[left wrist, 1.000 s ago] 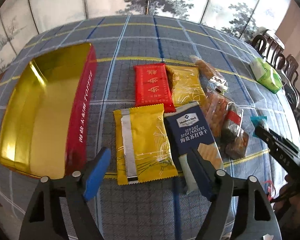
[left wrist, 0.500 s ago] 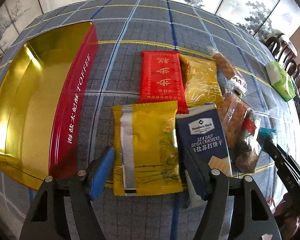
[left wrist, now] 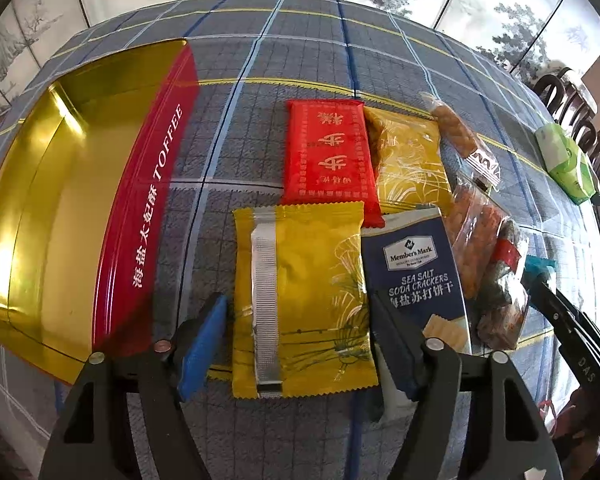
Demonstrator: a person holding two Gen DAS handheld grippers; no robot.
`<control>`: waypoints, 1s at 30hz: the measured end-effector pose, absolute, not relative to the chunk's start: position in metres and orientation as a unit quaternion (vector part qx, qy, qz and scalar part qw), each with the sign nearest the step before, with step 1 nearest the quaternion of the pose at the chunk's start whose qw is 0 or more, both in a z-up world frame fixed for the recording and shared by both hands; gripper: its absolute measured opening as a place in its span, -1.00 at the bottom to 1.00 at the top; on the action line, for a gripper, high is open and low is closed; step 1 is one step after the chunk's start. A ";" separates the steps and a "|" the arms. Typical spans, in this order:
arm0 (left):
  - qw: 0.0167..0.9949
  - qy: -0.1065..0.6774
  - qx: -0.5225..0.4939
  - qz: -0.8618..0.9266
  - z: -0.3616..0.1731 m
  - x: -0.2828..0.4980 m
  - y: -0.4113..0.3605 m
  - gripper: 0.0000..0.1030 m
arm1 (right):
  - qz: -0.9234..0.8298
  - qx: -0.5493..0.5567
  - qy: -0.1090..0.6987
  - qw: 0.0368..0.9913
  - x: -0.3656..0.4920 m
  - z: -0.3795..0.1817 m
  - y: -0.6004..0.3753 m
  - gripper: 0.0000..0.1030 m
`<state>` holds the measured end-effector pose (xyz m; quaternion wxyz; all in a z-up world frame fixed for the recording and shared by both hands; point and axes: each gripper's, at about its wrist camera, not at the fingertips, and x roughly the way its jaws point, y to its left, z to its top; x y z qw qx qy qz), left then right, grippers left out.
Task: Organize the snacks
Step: 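Grasp the yellow pastry packet with the left tool while the right tool grasps the teal candy, then carry the yellow packet into the gold tin and open the left tool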
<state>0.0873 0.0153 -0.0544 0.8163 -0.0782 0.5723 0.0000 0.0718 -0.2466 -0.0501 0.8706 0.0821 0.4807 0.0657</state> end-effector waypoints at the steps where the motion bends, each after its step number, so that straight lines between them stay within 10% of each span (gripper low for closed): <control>1: 0.816 0.573 -0.077 -0.003 -0.054 0.085 0.016 0.22 | 0.066 0.082 0.481 0.870 0.072 -0.050 -0.247 -0.35; 30: 0.853 0.520 -0.038 -0.032 0.000 0.066 0.031 0.05 | 0.052 0.061 0.480 0.874 0.071 -0.050 -0.240 -0.35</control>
